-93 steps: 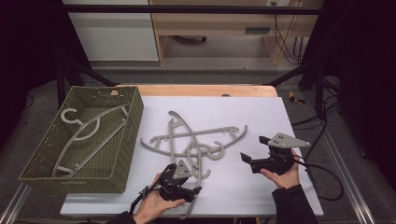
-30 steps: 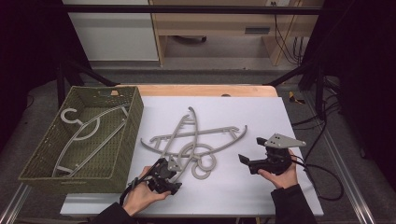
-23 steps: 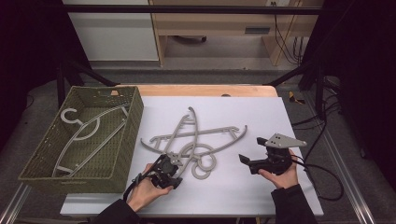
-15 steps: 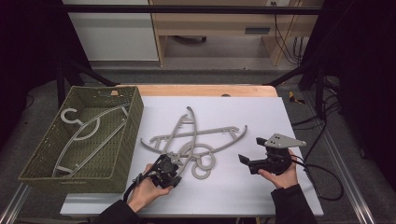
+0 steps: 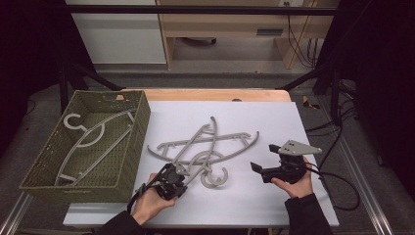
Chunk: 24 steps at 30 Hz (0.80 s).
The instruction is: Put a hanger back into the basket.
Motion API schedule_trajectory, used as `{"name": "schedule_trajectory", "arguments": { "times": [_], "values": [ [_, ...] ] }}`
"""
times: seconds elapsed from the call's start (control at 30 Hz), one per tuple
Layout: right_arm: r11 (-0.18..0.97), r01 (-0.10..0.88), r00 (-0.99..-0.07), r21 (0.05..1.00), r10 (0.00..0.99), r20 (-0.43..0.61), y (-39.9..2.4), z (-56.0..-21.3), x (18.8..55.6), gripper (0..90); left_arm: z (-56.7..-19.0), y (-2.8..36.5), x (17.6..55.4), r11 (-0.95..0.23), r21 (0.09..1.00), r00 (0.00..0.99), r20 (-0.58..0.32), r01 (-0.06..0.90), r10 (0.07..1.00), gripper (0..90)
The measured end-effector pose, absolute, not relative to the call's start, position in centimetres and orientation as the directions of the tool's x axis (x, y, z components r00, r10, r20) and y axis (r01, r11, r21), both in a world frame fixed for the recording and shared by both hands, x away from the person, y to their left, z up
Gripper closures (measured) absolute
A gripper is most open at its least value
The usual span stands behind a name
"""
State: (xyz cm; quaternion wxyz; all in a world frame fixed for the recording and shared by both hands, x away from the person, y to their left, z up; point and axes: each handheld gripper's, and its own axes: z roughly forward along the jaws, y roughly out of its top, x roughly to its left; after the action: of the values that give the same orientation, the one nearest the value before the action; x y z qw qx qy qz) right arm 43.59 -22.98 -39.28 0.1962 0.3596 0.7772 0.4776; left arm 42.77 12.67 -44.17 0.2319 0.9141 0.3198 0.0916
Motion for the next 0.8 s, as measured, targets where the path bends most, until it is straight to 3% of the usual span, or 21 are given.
{"name": "schedule_trajectory", "arguments": {
  "times": [0.8],
  "values": [
    [0.267, 0.362, -0.659, 0.893, 0.751, 0.042, -23.6, -38.9, 43.4, 7.8, -36.1, 17.0, 39.9, -0.587, 0.701, 0.810, 0.024, 0.404, 0.587, 82.2]
  ]
}}
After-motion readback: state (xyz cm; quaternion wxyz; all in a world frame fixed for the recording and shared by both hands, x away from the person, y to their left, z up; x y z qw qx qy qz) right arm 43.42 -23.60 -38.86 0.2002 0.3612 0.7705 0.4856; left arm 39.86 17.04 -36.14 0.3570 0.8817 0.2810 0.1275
